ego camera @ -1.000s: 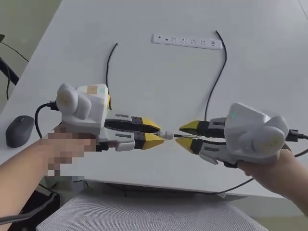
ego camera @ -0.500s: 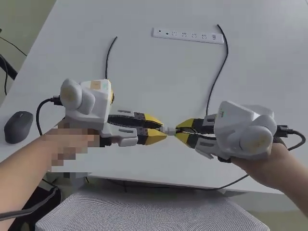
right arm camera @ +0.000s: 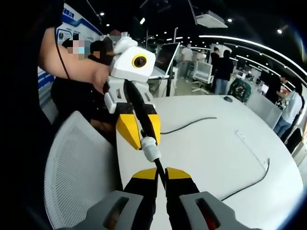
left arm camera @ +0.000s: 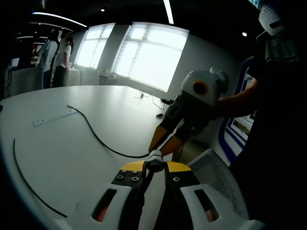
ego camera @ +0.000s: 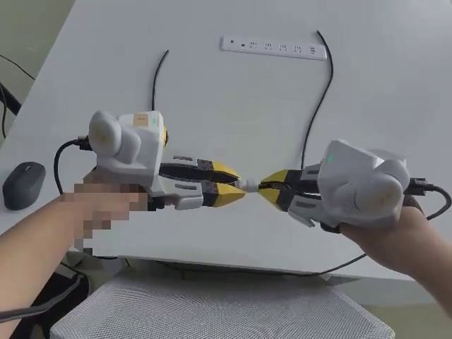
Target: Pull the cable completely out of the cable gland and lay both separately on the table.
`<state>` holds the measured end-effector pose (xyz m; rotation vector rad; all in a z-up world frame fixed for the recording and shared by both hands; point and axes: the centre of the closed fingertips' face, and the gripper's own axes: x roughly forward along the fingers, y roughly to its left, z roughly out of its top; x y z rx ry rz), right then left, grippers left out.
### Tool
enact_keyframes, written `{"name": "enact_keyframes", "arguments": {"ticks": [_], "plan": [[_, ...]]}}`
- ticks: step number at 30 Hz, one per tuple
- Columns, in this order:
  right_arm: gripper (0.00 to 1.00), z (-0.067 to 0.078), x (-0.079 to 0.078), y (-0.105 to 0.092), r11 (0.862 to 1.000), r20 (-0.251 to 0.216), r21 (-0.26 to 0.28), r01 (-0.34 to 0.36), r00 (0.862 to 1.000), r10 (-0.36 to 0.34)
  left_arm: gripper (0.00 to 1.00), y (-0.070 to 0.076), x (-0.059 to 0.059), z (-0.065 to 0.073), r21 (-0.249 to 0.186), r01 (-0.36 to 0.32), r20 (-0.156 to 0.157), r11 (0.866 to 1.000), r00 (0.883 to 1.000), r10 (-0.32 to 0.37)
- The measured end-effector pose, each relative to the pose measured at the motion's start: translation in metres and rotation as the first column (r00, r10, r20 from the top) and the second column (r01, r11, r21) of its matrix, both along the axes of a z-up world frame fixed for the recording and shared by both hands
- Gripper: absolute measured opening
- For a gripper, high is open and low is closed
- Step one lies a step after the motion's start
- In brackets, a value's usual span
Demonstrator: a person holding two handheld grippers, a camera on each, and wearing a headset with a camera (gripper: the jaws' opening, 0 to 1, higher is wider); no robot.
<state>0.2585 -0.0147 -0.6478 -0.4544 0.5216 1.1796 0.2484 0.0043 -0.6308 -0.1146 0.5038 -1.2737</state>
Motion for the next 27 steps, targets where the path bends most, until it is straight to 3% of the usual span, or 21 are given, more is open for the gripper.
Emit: {"name": "enact_keyframes", "arguments": {"ticks": [7, 12, 14, 20, 23, 24, 27], "plan": [[0.00, -0.001, 0.011, -0.020, 0.996, -0.030, 0.029, 0.086, 0.996, -0.085, 0.15, 0.000, 0.005, 0.004, -0.010, -0.018, 0.002, 1.000, 1.000, 0.018], [0.00, -0.004, 0.016, -0.033, 0.985, -0.069, 0.055, 0.162, 0.985, -0.158, 0.15, -0.001, 0.005, 0.006, -0.016, -0.028, 0.000, 0.999, 1.000, 0.028], [0.00, -0.004, 0.020, -0.037, 0.971, -0.102, 0.080, 0.228, 0.970, -0.219, 0.15, -0.001, 0.006, 0.008, -0.027, -0.037, -0.004, 0.999, 0.999, 0.037], [0.00, -0.021, 0.024, -0.054, 0.951, -0.138, 0.070, 0.300, 0.947, -0.289, 0.15, -0.002, 0.005, 0.009, -0.025, -0.037, -0.001, 0.999, 0.999, 0.037], [0.00, -0.031, 0.024, -0.061, 0.932, -0.180, 0.065, 0.356, 0.923, -0.340, 0.15, -0.004, 0.002, 0.007, -0.019, -0.029, -0.003, 0.999, 1.000, 0.029], [0.00, -0.033, 0.025, -0.063, 0.929, -0.179, 0.061, 0.366, 0.919, -0.351, 0.15, -0.004, 0.002, 0.007, -0.019, -0.028, -0.004, 0.999, 1.000, 0.028], [0.00, -0.046, 0.027, -0.075, 0.907, -0.200, 0.024, 0.420, 0.891, -0.408, 0.15, -0.005, 0.000, 0.006, -0.015, -0.021, -0.008, 1.000, 1.000, 0.021]]}}
